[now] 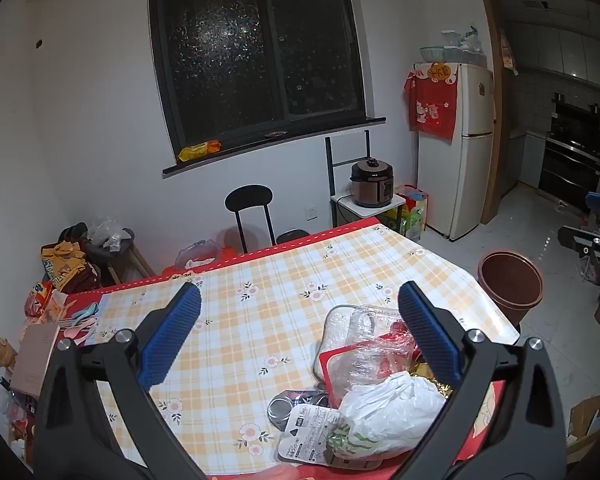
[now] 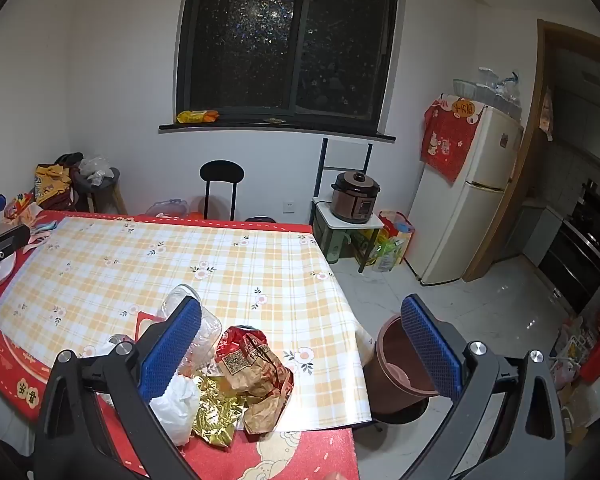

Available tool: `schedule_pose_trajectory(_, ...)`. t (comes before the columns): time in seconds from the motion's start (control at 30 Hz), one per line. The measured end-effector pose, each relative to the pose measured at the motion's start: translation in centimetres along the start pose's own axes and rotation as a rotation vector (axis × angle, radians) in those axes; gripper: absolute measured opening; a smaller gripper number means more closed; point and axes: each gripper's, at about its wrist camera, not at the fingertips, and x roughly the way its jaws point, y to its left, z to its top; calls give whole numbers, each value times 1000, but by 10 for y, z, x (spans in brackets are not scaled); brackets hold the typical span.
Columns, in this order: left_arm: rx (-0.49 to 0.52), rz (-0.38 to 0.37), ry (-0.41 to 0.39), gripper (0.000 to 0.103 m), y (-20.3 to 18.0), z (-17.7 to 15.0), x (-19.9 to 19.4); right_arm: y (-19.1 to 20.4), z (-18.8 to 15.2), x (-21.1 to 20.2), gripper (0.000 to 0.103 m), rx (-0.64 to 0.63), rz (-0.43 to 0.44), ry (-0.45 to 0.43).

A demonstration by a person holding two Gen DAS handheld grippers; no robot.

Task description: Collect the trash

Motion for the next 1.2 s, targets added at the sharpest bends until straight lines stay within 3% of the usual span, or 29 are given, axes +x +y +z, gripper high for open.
schedule_pose_trajectory(1.2, -3, 0, -9, 97, 0, 0, 0, -2, 8, 1, 99, 0, 1, -5)
